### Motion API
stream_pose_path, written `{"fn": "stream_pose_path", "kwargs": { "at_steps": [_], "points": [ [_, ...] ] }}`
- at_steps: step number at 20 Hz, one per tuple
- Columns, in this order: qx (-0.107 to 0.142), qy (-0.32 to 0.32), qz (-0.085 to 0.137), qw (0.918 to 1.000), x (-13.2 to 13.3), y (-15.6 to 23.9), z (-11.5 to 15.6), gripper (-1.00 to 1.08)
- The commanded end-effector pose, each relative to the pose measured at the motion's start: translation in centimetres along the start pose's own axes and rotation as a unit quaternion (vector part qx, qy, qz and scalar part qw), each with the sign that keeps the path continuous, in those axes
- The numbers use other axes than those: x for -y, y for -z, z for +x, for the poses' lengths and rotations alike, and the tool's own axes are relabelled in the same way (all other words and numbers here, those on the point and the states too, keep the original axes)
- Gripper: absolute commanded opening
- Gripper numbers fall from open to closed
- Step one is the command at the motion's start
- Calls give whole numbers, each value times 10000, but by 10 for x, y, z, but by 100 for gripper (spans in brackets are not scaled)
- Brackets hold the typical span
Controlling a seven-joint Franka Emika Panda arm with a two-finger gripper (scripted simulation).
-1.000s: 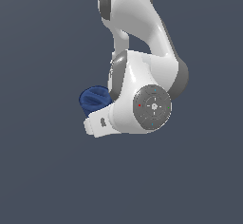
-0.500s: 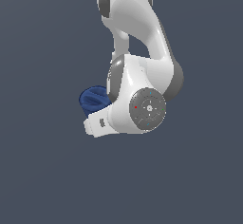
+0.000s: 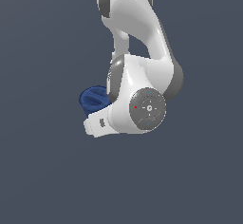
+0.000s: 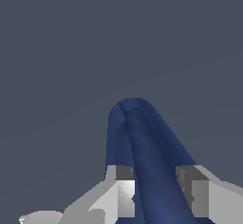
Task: Pick up the object and move it to a goal position.
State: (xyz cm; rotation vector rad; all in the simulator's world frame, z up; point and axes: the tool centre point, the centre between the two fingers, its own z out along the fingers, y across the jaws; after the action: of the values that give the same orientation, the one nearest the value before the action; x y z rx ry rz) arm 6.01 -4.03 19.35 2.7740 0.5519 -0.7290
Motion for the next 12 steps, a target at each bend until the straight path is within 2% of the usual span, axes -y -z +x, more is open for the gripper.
{"fn": "stream_pose_path", "kwargs": {
  "at_steps": [1, 6, 12],
  "points": [
    [2, -1, 1, 10000, 0, 0, 0, -100],
    [-70, -99, 35, 9999, -1, 4, 1, -100],
    [-342, -474, 175, 9981, -5, 19, 3, -100]
  ]
}}
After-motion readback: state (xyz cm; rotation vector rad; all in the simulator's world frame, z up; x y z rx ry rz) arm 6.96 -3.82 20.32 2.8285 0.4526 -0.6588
